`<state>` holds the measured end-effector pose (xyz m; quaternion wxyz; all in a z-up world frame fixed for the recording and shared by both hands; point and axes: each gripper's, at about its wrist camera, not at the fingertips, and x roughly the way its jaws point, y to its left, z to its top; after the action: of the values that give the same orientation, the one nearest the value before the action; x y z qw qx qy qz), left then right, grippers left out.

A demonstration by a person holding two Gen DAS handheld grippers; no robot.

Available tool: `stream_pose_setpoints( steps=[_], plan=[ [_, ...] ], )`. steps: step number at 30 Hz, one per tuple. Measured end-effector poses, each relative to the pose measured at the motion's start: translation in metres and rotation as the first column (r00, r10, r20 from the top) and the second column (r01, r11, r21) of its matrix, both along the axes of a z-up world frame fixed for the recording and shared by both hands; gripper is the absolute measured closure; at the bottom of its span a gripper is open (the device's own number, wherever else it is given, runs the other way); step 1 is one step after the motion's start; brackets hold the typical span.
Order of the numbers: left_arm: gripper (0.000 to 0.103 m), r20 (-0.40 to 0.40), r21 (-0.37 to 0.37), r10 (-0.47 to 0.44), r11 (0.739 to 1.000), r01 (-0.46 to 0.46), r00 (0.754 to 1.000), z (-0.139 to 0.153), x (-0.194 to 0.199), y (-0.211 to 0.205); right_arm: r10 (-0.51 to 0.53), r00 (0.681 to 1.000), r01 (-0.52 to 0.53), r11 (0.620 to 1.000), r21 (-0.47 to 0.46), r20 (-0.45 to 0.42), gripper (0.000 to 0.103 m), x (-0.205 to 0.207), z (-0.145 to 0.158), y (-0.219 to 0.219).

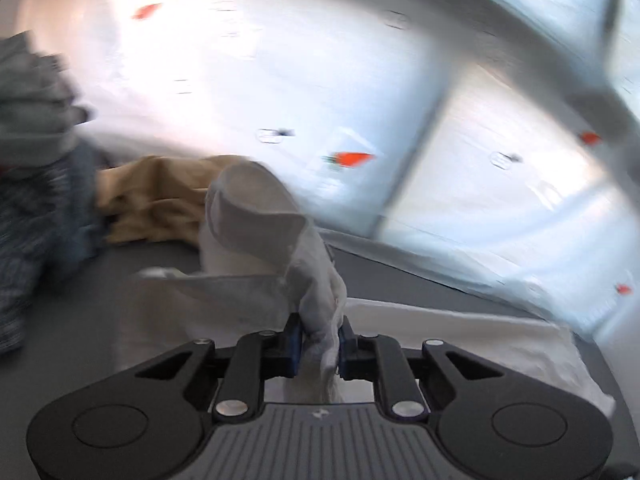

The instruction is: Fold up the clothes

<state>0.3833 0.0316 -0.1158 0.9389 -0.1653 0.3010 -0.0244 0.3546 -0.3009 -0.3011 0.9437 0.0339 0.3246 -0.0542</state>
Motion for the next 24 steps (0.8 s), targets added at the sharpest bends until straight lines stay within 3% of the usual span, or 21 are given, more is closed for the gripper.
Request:
stream_pose_setpoints(
  steps=[2,4,7,10,12,15,18,21,24],
  plan=[
    [0.083,-0.036,-0.027,-0.098,0.995,0.097,0.995,-0.014,0.008,-0.025,0.001,1.000,-0.001,1.000,0.001,0.000,0.000,-0.001,0.000,0.000],
    [0.075,-0.124,-0.052,-0.153,0.988,0.147,0.980,-0.038,0.017,-0.049,0.001,1.000,-0.001,1.000,0.002,0.001,0.000,-0.001,0.000,0.000],
    [0.070,-0.213,-0.005,-0.257,0.965,0.262,0.943,-0.059,0.014,-0.083,0.003,1.000,-0.003,1.000,0.004,0.000,0.000,-0.001,0.000,-0.001],
    [0.066,-0.181,-0.056,-0.376,0.926,0.372,0.909,-0.050,-0.002,-0.093,0.005,1.000,-0.005,1.000,0.008,0.001,0.000,-0.001,0.001,-0.002],
    [0.063,-0.139,-0.044,-0.382,0.924,0.380,0.914,-0.038,-0.014,-0.087,0.006,1.000,-0.006,1.000,0.006,0.001,0.000,-0.001,0.000,-0.001],
    [0.062,-0.088,0.077,-0.268,0.958,0.275,0.959,-0.019,-0.034,-0.061,0.006,1.000,-0.006,1.000,0.006,0.001,0.000,-0.002,0.000,-0.002],
    [0.059,-0.039,0.165,-0.086,0.982,0.091,0.996,-0.005,-0.043,-0.019,0.007,1.000,-0.007,1.000,0.006,0.001,0.000,-0.002,0.000,-0.002],
    [0.040,-0.007,0.234,0.094,0.968,-0.089,0.996,-0.001,-0.048,0.020,0.008,1.000,-0.008,1.000,0.004,0.000,0.000,-0.001,0.000,-0.002],
    [0.037,-0.066,0.213,0.172,0.965,-0.154,0.983,-0.019,-0.045,0.053,0.008,1.000,-0.008,1.000,0.003,0.000,0.000,-0.001,0.000,-0.001]
  ],
)
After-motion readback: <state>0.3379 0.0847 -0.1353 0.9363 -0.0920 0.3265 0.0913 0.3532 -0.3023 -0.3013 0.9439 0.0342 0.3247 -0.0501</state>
